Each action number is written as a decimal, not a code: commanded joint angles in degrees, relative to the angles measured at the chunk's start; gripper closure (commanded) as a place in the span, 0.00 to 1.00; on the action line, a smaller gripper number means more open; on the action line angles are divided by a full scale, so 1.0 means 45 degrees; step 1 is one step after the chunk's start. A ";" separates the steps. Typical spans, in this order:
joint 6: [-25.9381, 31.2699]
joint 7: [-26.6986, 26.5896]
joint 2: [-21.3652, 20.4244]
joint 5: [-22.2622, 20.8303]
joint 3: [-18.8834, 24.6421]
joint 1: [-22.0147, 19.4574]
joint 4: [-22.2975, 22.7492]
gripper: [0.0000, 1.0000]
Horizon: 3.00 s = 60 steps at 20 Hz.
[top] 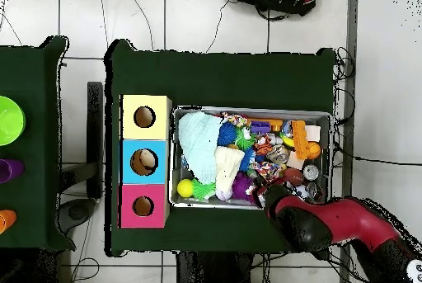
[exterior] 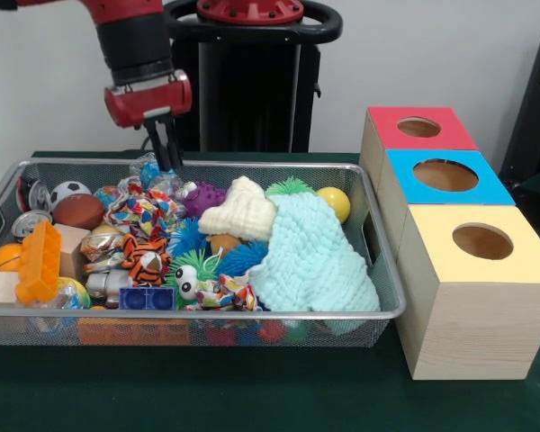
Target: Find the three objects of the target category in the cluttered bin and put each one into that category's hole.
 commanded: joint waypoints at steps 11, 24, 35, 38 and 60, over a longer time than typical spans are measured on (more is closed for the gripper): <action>0.3030 -0.1100 -0.0986 0.2698 0.0712 0.1772 -0.1572 1.00; 0.1859 -0.2601 0.1389 0.0422 0.0497 0.0197 -0.1450 0.00; 0.3609 -0.5116 -0.0275 0.0963 0.2575 -0.1041 -0.0664 0.00; 0.3172 -0.5588 -0.1468 0.0721 0.3629 -0.1522 0.0039 0.00; 0.0507 -0.2793 0.0304 -0.4922 0.1403 0.1201 -0.0248 0.00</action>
